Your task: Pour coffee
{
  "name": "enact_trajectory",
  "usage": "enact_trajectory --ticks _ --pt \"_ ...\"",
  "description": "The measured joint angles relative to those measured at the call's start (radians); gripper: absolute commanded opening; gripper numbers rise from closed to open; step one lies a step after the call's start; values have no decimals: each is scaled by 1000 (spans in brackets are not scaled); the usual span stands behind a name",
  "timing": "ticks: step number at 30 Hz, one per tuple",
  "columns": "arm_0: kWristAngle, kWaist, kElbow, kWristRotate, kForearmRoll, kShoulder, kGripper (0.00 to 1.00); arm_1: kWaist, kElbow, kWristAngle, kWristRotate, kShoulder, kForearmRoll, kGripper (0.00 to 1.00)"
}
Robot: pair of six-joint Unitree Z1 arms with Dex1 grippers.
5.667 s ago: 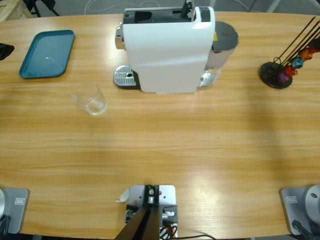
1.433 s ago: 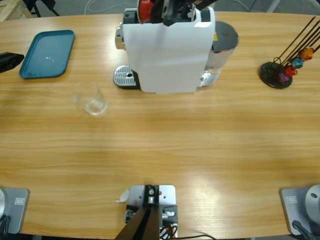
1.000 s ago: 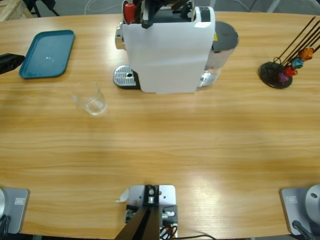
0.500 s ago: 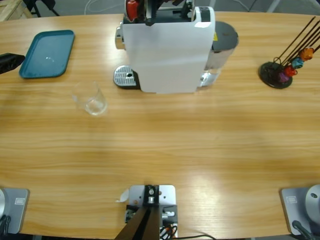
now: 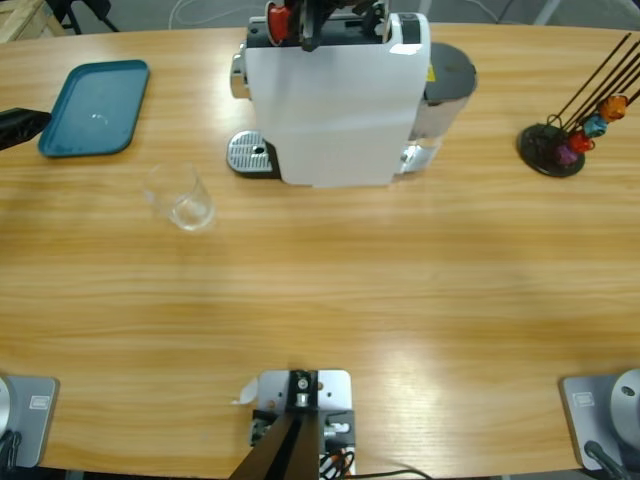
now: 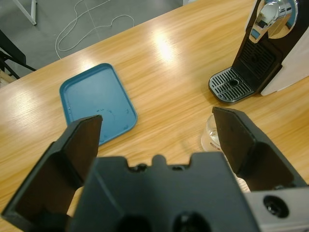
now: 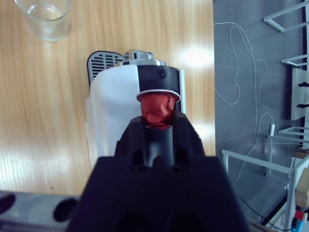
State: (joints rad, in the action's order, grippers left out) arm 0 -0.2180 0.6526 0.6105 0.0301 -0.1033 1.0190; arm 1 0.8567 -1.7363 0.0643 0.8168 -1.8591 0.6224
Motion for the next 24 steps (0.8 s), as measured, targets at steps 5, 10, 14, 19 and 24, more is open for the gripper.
enact_trajectory --ticks 5,10,14,19,24 --pt "0 0 0 0 3 2 996 0 -41 0 0 -12 0 126" --pt "0 0 0 0 3 2 996 0 -43 0 0 -35 0 126" --pt "0 0 0 0 3 2 996 0 -43 0 0 -41 0 126" --pt "0 0 0 0 3 2 996 0 -43 0 0 -41 0 126" --pt "0 0 0 0 8 2 996 0 -43 0 0 -41 0 126"
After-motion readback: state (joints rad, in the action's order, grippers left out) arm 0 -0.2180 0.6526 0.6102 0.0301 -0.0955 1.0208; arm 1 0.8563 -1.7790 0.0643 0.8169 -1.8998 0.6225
